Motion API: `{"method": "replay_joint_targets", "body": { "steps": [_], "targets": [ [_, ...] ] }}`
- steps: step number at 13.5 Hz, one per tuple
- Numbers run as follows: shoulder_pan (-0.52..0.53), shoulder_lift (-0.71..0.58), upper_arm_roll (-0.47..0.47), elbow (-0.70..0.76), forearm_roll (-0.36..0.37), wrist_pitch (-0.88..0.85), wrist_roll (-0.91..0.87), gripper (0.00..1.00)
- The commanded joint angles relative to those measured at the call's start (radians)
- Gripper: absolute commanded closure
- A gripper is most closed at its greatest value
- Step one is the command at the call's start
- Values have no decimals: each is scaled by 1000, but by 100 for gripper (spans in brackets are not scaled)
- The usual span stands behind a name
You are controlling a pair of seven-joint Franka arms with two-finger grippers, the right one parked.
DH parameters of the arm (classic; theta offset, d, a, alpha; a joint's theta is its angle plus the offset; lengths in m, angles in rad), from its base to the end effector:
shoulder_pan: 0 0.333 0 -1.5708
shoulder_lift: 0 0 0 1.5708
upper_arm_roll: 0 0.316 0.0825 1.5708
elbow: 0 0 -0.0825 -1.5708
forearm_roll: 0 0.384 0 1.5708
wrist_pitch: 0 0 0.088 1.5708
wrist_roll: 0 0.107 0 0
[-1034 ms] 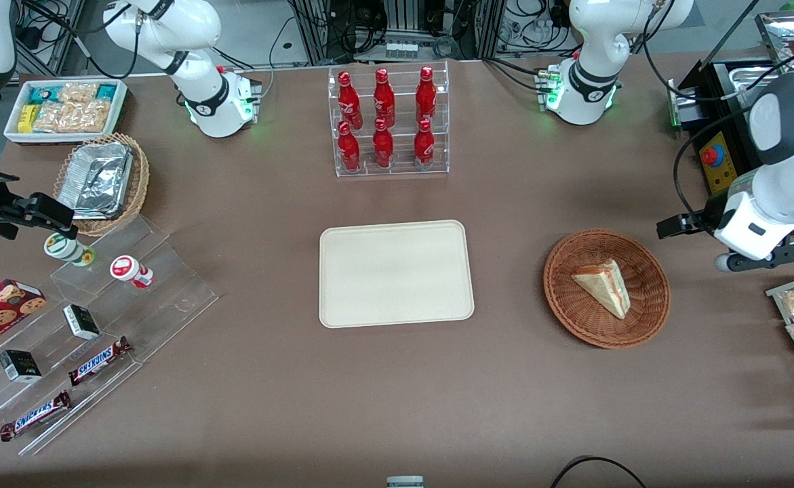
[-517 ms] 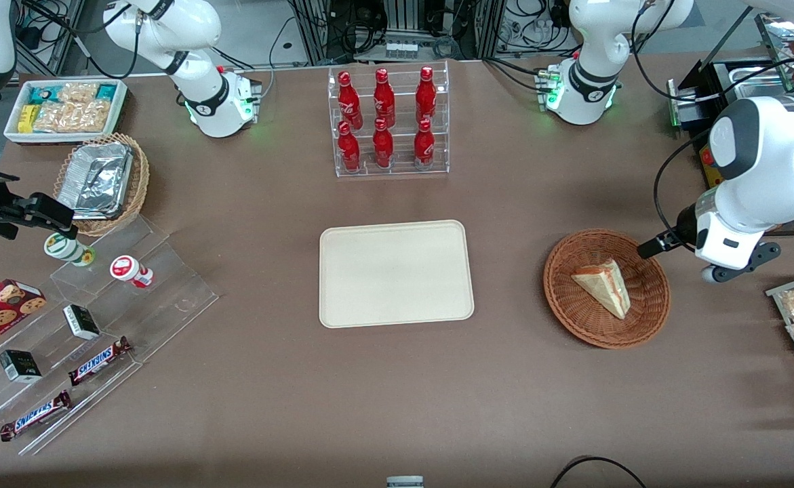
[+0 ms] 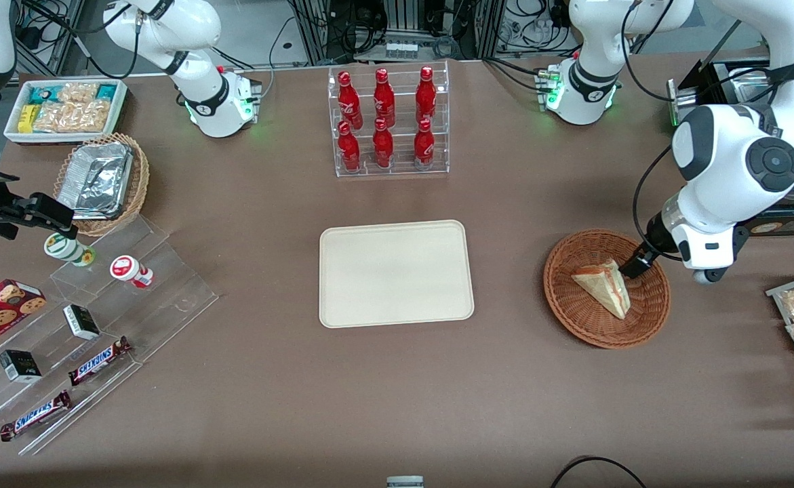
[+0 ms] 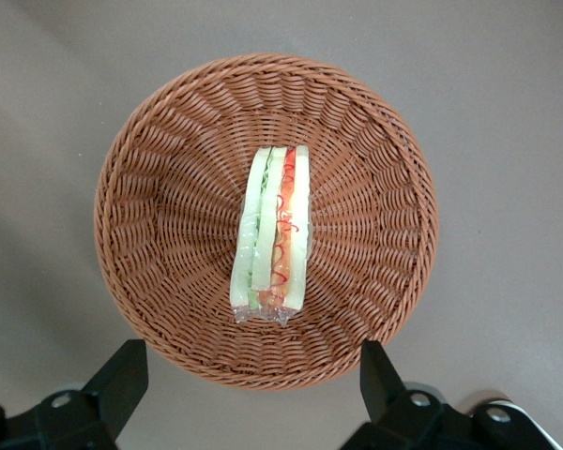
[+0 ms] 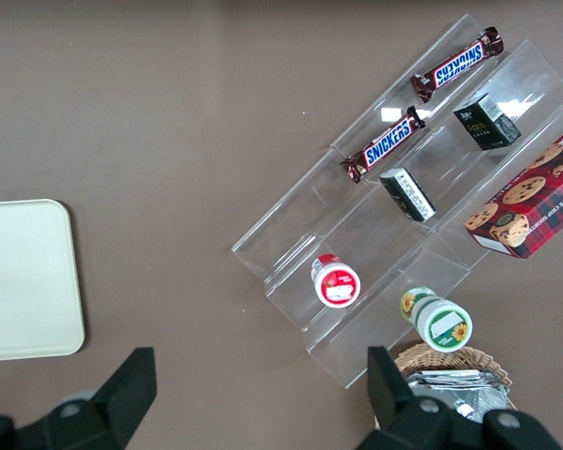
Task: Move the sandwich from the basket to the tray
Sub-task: 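Lower the left gripper onto the wrapped sandwich and close on it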
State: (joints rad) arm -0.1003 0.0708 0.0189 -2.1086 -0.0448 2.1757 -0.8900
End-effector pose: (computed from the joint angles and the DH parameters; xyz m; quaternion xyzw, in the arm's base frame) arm 0.5525 -0.0469 0.3832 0.9141 0.4050 -0.0099 0.0148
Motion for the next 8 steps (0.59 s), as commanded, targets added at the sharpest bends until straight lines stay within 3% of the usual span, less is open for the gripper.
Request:
{"method": "replay_joint_targets", "body": {
  "steps": [1, 8],
  "targets": [
    [-18, 23, 3, -14, -9, 35, -23, 0],
    [-18, 112, 3, -11, -9, 93, -23, 0]
  ]
}}
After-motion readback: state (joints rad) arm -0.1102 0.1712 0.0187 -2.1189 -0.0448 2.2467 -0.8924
